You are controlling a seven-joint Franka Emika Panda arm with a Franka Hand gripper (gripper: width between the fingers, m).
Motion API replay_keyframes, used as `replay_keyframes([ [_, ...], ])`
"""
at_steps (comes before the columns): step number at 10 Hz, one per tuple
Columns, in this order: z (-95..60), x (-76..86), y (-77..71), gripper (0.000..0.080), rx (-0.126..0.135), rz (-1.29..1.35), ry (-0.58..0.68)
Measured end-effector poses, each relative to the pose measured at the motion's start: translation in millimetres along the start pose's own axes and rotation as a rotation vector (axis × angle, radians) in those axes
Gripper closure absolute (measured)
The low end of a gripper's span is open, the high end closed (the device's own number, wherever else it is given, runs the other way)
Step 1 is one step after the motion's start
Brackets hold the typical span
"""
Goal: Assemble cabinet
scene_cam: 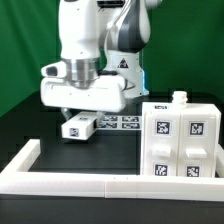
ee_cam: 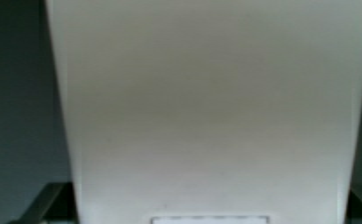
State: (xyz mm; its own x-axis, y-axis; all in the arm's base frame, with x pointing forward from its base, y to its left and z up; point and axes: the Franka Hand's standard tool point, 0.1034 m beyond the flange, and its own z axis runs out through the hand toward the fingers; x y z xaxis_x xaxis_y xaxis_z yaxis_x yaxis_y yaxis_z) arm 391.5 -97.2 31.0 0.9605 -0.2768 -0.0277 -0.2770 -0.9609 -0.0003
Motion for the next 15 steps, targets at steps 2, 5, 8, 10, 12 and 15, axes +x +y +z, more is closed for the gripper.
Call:
replay_keyframes([
  [2, -25.7, 2.2, -33.9, 0.0245, 0.023, 0.019, -0.009],
  [5, -69.8, 11.5, -92.3, 0.0245, 0.051, 0.073, -0.019],
  [8, -104.9, 31.3, -141.1, 0.0243, 0.039, 0.091, -0.05],
  [10, -103.6, 36.7, -147.1, 0.0243, 0.063, 0.152, -0.053],
  [12, -102.4, 36.3, -147.0, 0.0243, 0.06, 0.148, -0.055],
  [15, -109.7, 44.4, -153.1, 0.0243, 0.057, 0.111, -0.038],
])
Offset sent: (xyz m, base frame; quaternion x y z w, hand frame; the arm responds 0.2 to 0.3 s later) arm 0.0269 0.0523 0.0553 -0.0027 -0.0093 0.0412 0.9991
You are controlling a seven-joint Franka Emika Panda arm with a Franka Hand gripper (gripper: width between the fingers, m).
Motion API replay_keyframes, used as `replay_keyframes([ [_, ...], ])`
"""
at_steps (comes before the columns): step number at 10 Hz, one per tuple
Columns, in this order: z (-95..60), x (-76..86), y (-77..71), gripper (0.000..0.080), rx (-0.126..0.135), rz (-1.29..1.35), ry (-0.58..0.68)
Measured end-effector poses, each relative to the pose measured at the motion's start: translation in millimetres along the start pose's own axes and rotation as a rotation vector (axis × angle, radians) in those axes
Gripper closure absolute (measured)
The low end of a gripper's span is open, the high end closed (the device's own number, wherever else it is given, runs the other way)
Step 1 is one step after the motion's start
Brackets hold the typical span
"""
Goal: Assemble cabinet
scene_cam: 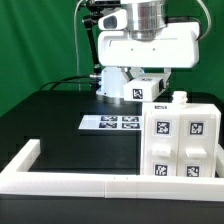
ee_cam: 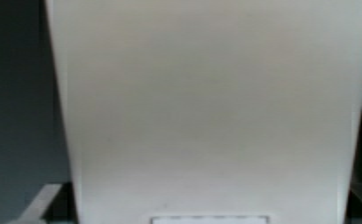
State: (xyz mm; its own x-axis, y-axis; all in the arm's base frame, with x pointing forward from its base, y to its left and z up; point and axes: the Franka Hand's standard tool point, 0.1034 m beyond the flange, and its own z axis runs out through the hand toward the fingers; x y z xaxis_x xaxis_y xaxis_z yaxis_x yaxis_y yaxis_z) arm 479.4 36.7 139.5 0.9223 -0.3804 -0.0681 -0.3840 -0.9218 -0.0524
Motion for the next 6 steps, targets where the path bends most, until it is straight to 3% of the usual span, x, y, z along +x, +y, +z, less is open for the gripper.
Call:
replay_keyframes([
  [2, -21.6, 22.2, -19.9, 0.0243, 0.005, -0.045, 0.041],
  [4, -32.2, 40.0, -29.2, 0.0243, 0.005, -0.071, 0.035],
  [6, -29.5, 38.8, -28.8, 0.0243, 0.004, -0.072, 0.035],
])
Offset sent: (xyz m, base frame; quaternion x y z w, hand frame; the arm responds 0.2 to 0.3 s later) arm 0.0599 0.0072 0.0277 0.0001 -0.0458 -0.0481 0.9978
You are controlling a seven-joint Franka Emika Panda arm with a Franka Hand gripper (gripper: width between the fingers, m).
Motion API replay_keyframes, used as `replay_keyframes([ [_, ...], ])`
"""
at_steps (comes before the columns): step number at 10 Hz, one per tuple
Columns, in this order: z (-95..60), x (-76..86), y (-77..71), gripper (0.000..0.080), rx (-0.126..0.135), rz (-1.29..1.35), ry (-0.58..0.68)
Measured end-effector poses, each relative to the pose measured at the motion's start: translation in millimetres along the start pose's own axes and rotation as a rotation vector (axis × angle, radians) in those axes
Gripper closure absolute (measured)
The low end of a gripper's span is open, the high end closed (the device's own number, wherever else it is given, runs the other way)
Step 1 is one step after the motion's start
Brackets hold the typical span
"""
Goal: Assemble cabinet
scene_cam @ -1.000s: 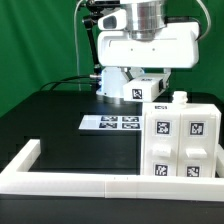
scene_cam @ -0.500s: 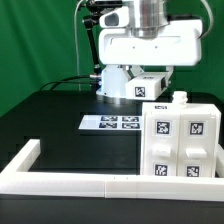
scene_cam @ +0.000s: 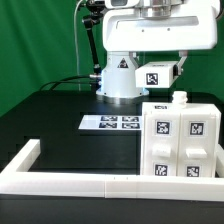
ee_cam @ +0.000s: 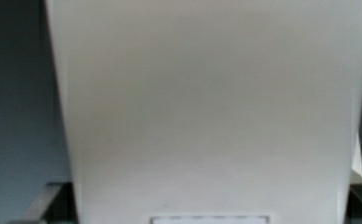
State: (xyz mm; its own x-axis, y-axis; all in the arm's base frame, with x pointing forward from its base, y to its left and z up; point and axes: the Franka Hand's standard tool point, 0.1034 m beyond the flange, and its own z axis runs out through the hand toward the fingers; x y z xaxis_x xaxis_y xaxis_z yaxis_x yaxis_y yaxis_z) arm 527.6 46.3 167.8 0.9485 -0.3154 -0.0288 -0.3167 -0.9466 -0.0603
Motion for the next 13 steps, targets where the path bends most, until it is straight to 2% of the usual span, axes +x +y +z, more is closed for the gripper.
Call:
replay_keyframes([
  [2, 0.6, 1.5, -0.1, 0.0243, -0.004, -0.027, 0.001],
  [3, -1.1, 9.3, -4.2, 0.0243, -0.004, -0.056, 0.004],
  [5, -15.1, 45.0, -23.8, 0.0243, 0.001, -0.083, 0.023],
  [6, -16.8, 59.7, -31.2, 0.0243, 0.003, -0.108, 0.035],
  [7, -16.3, 67.7, -34.4, 0.0243, 0.004, -0.129, 0.044],
  [11, -12.9, 65.8, -33.7, 0.0243, 0.002, -0.129, 0.039],
  [13, -12.2, 74.4, -41.4, 0.0243, 0.001, -0.136, 0.033],
])
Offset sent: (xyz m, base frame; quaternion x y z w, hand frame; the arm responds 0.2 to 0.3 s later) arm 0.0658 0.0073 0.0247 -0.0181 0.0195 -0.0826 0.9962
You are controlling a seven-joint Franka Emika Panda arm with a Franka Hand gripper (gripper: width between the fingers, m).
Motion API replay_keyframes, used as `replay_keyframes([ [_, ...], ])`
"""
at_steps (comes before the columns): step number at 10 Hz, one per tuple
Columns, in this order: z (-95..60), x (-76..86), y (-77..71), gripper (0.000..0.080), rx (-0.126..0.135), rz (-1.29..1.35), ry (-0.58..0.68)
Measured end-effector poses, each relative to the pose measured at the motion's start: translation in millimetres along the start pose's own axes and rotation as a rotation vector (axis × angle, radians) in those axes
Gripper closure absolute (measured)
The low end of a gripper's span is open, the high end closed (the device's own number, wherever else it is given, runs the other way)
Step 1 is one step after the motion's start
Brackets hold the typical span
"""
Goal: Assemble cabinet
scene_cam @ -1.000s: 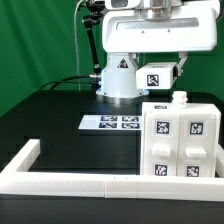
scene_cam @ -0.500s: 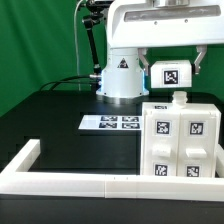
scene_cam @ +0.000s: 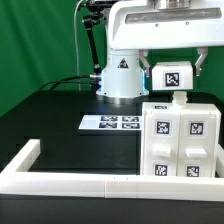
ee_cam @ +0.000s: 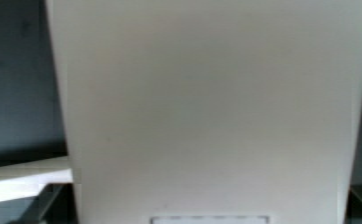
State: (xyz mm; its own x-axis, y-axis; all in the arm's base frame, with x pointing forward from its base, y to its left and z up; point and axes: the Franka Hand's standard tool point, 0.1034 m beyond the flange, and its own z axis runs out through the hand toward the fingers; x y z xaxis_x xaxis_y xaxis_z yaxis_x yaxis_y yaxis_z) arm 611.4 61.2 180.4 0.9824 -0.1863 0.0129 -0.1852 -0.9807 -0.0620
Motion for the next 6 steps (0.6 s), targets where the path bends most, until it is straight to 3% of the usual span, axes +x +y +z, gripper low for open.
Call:
replay_keyframes([
  [2, 6.6, 7.8, -2.9, 0.0243, -0.003, -0.003, 0.001],
  [6, 16.8, 3.9, -10.7, 0.0243, -0.005, -0.014, -0.007],
])
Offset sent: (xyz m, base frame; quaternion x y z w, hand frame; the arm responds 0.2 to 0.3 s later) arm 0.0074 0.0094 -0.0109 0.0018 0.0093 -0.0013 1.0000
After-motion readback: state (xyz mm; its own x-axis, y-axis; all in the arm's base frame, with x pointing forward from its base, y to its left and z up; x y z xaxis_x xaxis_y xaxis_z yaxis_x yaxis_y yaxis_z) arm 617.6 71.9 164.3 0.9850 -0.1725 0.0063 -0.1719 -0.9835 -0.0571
